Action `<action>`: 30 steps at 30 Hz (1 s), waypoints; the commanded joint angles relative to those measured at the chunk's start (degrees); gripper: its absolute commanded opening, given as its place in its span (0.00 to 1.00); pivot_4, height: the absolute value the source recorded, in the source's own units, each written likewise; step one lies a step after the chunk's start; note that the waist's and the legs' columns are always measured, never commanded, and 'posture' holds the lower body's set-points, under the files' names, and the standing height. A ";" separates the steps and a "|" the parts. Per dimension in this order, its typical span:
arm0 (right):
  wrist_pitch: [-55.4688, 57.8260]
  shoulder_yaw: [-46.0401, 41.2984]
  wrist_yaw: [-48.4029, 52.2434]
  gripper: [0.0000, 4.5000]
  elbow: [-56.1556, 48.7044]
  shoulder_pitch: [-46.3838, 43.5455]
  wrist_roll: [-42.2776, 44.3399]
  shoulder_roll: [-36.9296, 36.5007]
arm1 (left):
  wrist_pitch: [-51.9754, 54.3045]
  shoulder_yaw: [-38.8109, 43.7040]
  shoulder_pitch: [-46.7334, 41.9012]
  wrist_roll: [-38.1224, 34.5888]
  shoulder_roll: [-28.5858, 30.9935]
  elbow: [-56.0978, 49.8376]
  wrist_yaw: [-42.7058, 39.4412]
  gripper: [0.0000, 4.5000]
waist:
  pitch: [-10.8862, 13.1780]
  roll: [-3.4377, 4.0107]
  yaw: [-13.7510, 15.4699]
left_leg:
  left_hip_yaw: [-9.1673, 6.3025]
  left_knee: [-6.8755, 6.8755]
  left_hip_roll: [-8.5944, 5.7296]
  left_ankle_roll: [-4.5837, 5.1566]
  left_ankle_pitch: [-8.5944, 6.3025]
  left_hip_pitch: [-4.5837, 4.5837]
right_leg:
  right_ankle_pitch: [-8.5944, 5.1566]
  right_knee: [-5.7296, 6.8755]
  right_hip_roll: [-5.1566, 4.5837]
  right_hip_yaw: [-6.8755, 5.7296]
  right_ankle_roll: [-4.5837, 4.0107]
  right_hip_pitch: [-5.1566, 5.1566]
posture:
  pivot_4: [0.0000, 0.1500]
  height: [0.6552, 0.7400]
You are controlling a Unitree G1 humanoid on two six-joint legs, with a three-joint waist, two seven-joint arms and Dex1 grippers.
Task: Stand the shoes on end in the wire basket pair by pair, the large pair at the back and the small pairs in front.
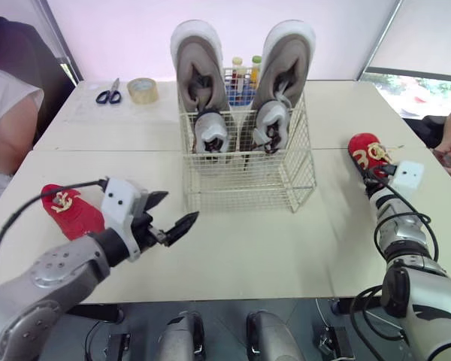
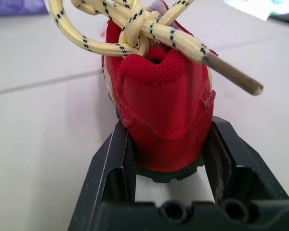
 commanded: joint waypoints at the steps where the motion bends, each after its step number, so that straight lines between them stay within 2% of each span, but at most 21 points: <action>1: -4.19 -1.62 3.05 0.33 -10.06 -5.27 2.26 -3.37 | -1.43 7.92 -3.41 -10.41 0.50 6.02 -3.48 1.00 | 0.10 0.16 -0.06 | 0.02 0.00 0.00 0.00 0.00 0.00 | 0.00 0.00 -0.01 0.00 0.01 -0.01 | 1.00 1.00; 3: -4.26 -1.87 4.67 0.33 -14.46 -8.07 3.42 -4.50 | -1.37 11.62 -5.70 -18.54 1.35 10.80 -6.05 1.00 | 0.19 0.25 -0.06 | 0.03 -0.06 0.01 -0.01 0.01 -0.02 | 0.01 0.01 0.00 -0.01 0.04 -0.07 | 1.00 1.00; 6: -2.81 -2.03 7.02 0.33 -19.73 -12.02 5.35 -5.63 | -1.43 14.68 -8.94 -24.55 3.05 16.18 -6.64 1.00 | 0.20 0.26 0.02 | 0.01 -0.22 0.04 -0.08 0.07 -0.07 | -0.04 0.05 0.03 -0.06 0.18 -0.19 | 1.00 1.00; 12: 8.07 0.48 22.01 0.33 -34.77 -21.60 14.60 -7.24 | -0.65 15.93 -18.80 -28.30 8.38 26.61 -7.97 1.00 | 0.29 0.30 0.06 | -0.01 -0.35 0.08 -0.10 0.20 -0.10 | -0.06 0.13 0.10 -0.12 0.26 -0.30 | 1.00 1.00; 15: 16.88 3.45 29.10 0.33 -41.67 -25.30 19.27 -7.24 | 0.73 14.95 -24.74 -32.87 9.94 30.74 -9.23 1.00 | 0.28 0.27 0.06 | 0.02 -0.35 0.07 -0.16 0.14 -0.11 | -0.06 0.09 0.07 -0.13 0.26 -0.27 | 1.00 1.00; 17: 22.78 6.89 34.43 0.33 -48.14 -25.70 22.68 -6.37 | 0.48 13.95 -29.43 -35.29 9.78 32.46 -8.68 1.00 | 0.28 0.25 0.20 | 0.02 -0.33 0.05 -0.20 0.12 -0.11 | -0.06 0.10 0.03 -0.13 0.24 -0.26 | 1.00 1.00; 20: 28.13 12.63 40.58 0.33 -56.07 -24.46 23.35 -6.20 | -0.17 13.56 -35.06 -40.94 8.83 33.63 -6.59 1.00 | 0.28 0.24 0.12 | 0.02 -0.30 0.06 -0.19 0.12 -0.10 | -0.05 0.13 -0.01 -0.15 0.24 -0.24 | 1.00 1.00; 26: 29.02 17.71 46.48 0.33 -60.62 -24.13 21.78 -4.43 | -1.83 13.76 -40.23 -47.81 8.27 35.30 -3.00 1.00 | 0.28 0.24 0.40 | 0.01 -0.29 0.03 -0.14 0.15 -0.11 | 0.03 0.13 0.00 -0.16 0.39 -0.25 | 1.00 1.00; 30: 27.46 18.92 48.90 0.33 -60.37 -24.14 20.77 -1.93 | -0.90 12.99 -40.48 -48.28 9.02 36.47 -3.06 1.00 | 0.27 0.21 0.39 | 0.02 -0.24 0.01 -0.14 0.16 -0.11 | 0.04 0.13 0.01 -0.16 0.39 -0.22 | 1.00 1.00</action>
